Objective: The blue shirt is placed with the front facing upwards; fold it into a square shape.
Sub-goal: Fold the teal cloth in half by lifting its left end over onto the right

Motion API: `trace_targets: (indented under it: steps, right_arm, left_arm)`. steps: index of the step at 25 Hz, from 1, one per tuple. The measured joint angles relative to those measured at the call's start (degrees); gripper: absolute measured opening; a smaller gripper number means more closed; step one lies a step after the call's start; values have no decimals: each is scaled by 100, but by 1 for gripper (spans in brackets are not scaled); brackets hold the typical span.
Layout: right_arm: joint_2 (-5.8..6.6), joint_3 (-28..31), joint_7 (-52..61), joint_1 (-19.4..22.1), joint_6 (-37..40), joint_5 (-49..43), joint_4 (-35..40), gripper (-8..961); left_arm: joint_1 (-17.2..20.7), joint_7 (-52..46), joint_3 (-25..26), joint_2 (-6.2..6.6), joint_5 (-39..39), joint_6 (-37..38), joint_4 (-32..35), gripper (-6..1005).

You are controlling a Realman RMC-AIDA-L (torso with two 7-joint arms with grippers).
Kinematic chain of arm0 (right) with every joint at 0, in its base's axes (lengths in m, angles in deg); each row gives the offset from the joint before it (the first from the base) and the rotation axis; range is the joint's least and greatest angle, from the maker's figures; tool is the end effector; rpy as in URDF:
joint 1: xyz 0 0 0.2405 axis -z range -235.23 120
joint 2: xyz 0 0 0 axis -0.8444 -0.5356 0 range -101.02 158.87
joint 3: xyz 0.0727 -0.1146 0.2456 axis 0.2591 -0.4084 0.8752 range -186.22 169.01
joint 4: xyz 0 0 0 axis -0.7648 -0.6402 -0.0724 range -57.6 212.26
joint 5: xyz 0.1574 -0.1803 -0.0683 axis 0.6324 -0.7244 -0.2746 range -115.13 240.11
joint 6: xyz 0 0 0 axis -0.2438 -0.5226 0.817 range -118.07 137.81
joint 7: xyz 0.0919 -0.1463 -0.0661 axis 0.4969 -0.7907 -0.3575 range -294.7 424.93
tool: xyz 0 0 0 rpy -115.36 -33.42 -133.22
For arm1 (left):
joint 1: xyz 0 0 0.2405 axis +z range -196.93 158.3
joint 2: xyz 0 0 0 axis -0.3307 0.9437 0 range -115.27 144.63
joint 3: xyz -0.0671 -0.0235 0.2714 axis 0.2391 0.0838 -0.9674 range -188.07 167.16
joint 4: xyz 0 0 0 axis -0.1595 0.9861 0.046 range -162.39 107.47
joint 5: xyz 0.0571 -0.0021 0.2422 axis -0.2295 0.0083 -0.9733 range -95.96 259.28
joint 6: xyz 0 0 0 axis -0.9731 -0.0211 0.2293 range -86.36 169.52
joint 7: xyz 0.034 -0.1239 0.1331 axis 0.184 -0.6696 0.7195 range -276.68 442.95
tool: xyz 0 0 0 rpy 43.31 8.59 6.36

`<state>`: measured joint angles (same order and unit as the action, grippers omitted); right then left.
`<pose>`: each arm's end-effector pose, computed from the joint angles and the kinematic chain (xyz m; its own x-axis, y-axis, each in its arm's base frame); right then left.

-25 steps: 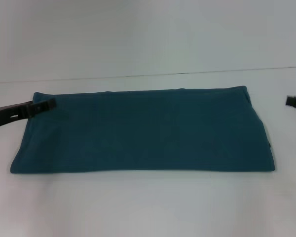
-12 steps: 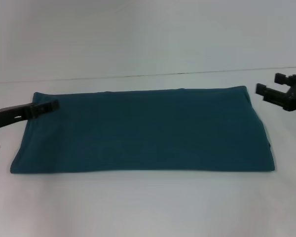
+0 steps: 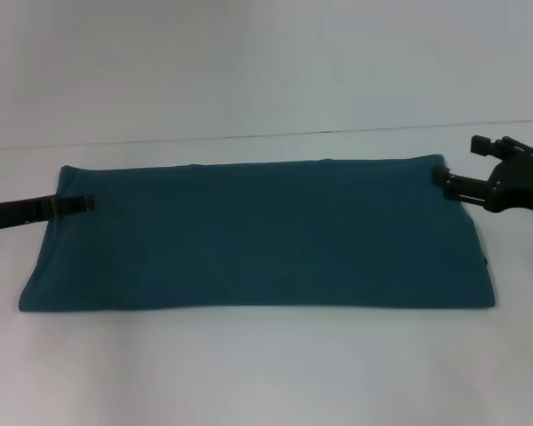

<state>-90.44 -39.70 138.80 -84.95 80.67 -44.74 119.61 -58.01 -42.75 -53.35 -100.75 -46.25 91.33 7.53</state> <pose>0.3415 0.4363 0.0254 0.7803 -0.2345 -0.5797 -0.5848 -0.6020 -0.5437 -0.3440 0.5022 -0.0066 0.4053 0.7088 0.5773 0.9014 -0.2048 -0.3814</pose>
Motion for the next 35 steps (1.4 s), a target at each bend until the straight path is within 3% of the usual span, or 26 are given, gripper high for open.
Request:
trace_targets:
  steps: [10, 21, 35]
  right_arm:
    - [5, -3, -86, -61, -31, 8, -170, 946]
    - [-8, -2, -50, -94, 37, 3, -286, 945]
    - [-12, -2, -32, -58, 100, 9, -290, 944]
  left_arm:
    - [-191, -1124, -58, 46, -1069, 110, 128, 831]
    - [-193, -1267, -70, 51, -1309, 91, 172, 829]
    - [-147, -1203, -128, -72, -1324, -294, 104, 831]
